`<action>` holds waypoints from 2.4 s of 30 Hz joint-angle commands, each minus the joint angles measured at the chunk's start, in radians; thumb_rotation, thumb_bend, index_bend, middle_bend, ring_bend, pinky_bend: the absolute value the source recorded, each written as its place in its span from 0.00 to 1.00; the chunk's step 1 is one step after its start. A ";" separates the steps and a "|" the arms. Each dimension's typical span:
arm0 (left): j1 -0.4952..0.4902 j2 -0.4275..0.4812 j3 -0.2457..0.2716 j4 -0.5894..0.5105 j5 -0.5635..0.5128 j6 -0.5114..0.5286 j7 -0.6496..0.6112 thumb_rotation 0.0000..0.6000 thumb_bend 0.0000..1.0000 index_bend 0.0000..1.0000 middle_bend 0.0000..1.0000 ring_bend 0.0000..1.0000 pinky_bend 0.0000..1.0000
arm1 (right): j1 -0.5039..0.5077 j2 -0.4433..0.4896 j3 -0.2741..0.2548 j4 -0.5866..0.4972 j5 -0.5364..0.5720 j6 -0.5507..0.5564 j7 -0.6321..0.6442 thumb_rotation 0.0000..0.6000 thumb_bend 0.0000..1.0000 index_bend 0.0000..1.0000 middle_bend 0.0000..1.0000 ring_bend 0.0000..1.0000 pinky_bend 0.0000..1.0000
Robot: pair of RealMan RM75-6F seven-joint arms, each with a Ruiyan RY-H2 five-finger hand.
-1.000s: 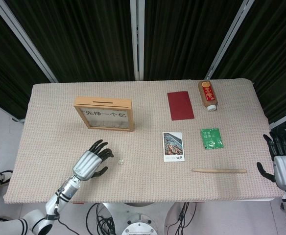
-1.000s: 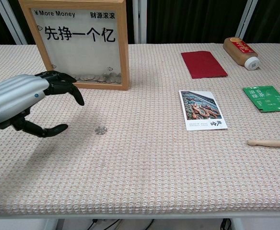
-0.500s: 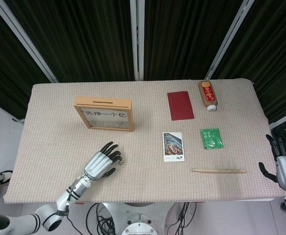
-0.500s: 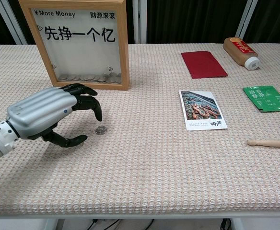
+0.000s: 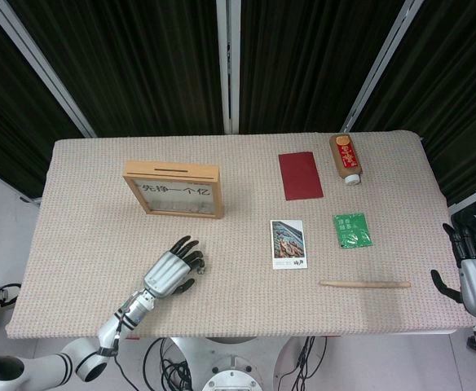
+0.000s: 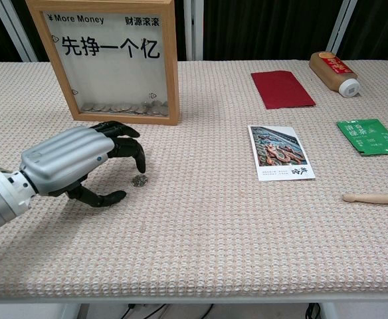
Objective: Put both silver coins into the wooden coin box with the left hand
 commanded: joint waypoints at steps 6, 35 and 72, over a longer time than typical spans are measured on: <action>-0.002 -0.010 0.001 0.015 -0.012 -0.007 -0.002 1.00 0.31 0.43 0.26 0.10 0.09 | -0.001 -0.001 0.001 0.006 0.003 -0.002 0.005 1.00 0.27 0.00 0.00 0.00 0.00; -0.022 -0.024 0.006 0.032 -0.020 -0.021 -0.013 1.00 0.31 0.41 0.26 0.10 0.09 | 0.004 -0.011 0.002 0.027 0.013 -0.017 0.015 1.00 0.28 0.00 0.00 0.00 0.00; -0.039 -0.038 0.008 0.050 -0.032 -0.047 -0.016 1.00 0.32 0.38 0.25 0.10 0.08 | 0.006 -0.012 -0.001 0.037 0.014 -0.026 0.021 1.00 0.28 0.00 0.00 0.00 0.00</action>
